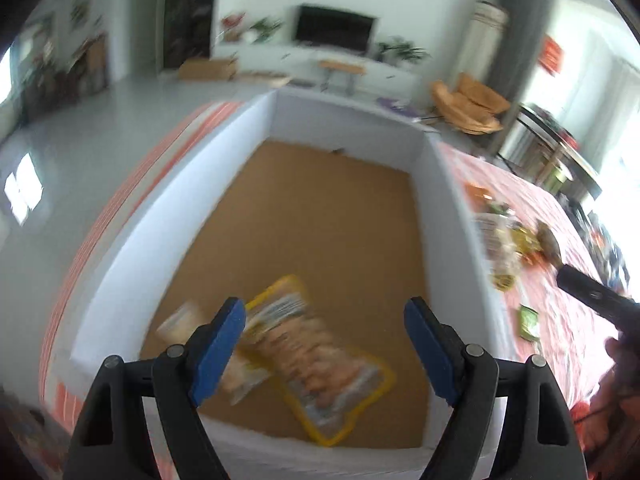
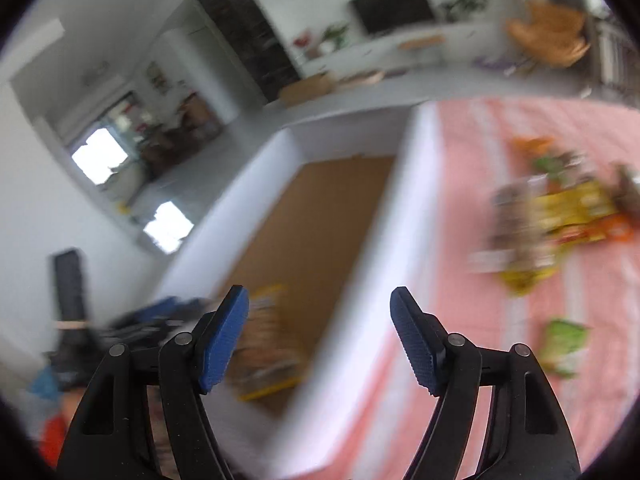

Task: Organize snacks
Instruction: 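Carry the wafer bar with the left tool into the box and release, then release the peanut bag into the box with the right tool, then move the left tool back over the snack pile toward the clear cake bag, then grasp the clear bag of brown cakes with the left tool, then grasp the green cracker packet with the right tool while the left tool holds the cake bag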

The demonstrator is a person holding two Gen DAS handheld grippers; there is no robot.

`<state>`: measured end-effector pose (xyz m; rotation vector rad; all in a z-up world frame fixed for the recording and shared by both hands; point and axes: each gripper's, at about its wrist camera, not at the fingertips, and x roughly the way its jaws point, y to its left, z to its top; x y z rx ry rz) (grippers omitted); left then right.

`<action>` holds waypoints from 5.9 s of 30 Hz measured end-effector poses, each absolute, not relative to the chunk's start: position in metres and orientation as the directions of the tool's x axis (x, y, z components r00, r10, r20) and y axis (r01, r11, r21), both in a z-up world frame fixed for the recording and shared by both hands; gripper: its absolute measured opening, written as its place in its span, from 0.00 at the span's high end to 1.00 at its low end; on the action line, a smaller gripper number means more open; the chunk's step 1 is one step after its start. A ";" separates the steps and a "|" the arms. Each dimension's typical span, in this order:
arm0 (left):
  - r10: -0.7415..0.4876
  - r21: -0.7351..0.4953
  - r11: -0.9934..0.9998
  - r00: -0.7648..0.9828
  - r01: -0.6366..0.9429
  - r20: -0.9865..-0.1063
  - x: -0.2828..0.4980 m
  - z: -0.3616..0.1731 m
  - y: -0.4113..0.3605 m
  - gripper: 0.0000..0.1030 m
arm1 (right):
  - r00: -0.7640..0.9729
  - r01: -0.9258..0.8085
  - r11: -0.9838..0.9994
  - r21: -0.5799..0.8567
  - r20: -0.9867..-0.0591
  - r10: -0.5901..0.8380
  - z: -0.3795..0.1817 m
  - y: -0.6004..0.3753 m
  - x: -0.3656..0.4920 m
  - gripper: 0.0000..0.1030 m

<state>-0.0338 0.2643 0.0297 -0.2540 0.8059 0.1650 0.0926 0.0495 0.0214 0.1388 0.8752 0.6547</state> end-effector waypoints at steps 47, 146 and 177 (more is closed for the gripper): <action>0.032 -0.147 0.981 0.864 -0.122 -0.503 -0.050 0.077 0.175 0.01 | 0.432 -0.240 0.960 0.142 -0.870 0.237 -0.096 -0.061 0.135 0.22; -0.167 -0.206 0.976 0.359 -0.075 -0.918 0.267 -0.088 0.067 0.43 | 0.581 0.122 0.992 -0.015 -0.810 -0.083 -0.106 -0.219 0.139 0.16; -0.312 -0.276 0.950 0.492 0.146 -0.813 0.068 0.020 0.052 0.46 | 0.465 0.171 0.872 0.459 -0.818 0.340 -0.087 -0.305 0.148 0.15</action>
